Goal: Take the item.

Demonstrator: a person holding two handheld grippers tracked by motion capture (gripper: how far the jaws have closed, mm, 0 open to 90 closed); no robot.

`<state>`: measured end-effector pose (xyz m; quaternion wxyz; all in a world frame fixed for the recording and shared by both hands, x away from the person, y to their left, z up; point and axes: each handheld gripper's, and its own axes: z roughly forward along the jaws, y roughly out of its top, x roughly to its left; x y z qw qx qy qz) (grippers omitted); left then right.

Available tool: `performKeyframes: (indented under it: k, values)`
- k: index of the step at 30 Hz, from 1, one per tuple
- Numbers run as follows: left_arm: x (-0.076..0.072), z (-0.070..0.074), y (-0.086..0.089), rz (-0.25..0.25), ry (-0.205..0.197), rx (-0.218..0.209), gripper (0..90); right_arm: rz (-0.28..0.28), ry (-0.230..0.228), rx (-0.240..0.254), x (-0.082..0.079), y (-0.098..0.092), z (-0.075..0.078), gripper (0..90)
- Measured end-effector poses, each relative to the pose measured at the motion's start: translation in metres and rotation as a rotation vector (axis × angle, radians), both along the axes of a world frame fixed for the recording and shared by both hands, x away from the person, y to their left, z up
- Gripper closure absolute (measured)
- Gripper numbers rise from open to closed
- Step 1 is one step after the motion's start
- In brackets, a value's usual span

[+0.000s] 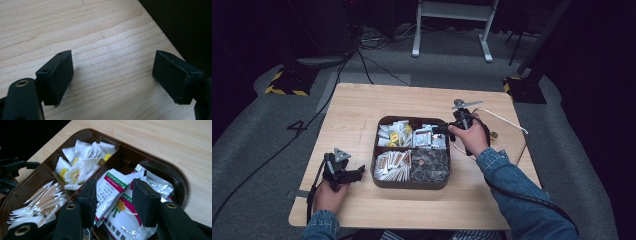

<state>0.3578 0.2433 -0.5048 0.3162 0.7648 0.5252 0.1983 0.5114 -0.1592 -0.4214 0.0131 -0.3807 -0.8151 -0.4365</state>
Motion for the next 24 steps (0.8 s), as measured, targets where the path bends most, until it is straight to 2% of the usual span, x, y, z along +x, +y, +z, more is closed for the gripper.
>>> performKeyframes:
  k: [11,18,24]
  values:
    - [0.000,0.000,0.000,0.002,-0.003,0.000,17.7,0.016,0.043,-0.027,0.000,0.018,-0.018,55.5]
    - [0.000,0.000,0.000,0.002,-0.003,0.000,17.7,0.013,0.053,-0.032,0.000,0.021,-0.023,55.3]
    - [0.000,0.000,0.000,0.001,0.000,0.000,17.7,0.012,0.040,-0.021,-0.002,0.024,-0.022,55.1]
